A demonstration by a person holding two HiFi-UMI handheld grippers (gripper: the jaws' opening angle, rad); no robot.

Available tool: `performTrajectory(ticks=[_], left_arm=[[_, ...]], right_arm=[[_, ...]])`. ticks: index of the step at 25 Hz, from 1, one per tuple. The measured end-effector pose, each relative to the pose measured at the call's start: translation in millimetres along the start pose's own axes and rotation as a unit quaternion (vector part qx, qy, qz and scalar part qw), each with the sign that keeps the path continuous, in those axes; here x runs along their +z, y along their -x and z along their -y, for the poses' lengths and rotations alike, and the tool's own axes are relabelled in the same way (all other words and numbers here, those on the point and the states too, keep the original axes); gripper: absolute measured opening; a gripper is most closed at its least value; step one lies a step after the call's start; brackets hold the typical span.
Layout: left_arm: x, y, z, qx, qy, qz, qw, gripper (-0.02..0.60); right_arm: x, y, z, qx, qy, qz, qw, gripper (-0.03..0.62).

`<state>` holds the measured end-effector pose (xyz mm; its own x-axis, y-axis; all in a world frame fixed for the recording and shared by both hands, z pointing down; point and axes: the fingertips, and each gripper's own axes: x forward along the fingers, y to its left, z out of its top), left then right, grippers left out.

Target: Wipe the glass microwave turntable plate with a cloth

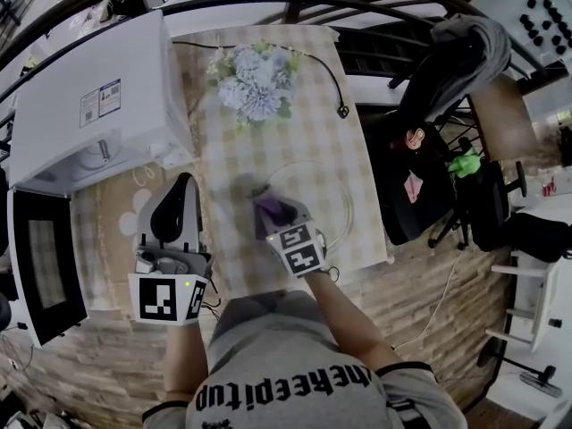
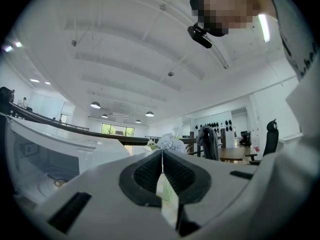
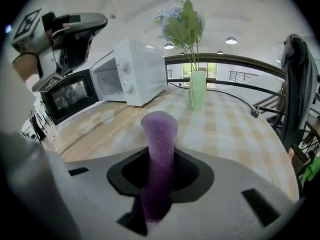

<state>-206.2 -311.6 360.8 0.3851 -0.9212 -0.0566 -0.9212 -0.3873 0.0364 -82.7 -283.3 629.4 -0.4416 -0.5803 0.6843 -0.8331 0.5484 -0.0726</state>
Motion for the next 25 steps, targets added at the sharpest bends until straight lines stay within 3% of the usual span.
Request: performTrajectory(ticks=[4, 14, 25], left_arm=[[2, 3, 3, -0.001, 0.0, 0.0, 1.0, 0.011], [5, 8, 15, 0.002, -0.004, 0.0, 1.0, 0.011], [13, 17, 31, 0.031, -0.011, -0.001, 0.9995, 0.011]], right_arm=[[-5, 6, 9, -0.003, -0.017, -0.001, 1.0, 0.107], [-24, 29, 76, -0.064, -0.053, 0.003, 0.997, 0.107], [-47, 57, 149, -0.113, -0.082, -0.002, 0.99, 0.108]])
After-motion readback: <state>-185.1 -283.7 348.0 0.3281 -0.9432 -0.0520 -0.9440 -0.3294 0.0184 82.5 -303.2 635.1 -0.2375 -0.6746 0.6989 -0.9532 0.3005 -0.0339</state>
